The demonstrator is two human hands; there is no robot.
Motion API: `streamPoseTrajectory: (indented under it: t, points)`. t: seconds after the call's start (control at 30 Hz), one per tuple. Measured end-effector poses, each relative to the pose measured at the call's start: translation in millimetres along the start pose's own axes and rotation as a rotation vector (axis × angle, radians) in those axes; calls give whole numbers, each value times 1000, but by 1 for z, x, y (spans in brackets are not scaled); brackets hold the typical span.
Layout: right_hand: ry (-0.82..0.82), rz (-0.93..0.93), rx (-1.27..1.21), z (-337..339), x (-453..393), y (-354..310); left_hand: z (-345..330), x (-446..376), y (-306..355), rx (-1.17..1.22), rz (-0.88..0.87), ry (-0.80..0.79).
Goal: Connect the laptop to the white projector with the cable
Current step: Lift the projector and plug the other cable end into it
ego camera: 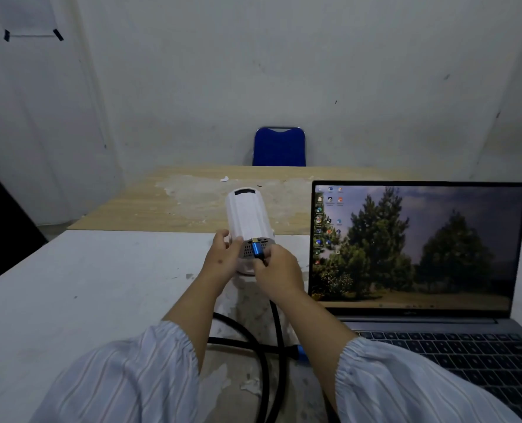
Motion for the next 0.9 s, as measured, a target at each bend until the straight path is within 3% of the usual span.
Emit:
streamPoseTrajectory:
  t: [0.2,0.53,0.9]
  points:
    - [42,-8,-45,2,-4,-2,-3,-1,-1,1,-11,-11]
    - [-131,26,-13,-7,-12,-9,-12,-6,3,2,-24,-6]
    - [-152,148,-103,-2,14,-27,39,6,-3,-47,-5,81]
Point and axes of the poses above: each hand's wrist, its own x-axis away from the middle knuckle, its own z-axis out of the back of the hand, y = z × x, the point moved 6 cm from there along -x, towards the middle knuckle, and after that the axes turned 15 degrees about -z, right-handed, at the moved point
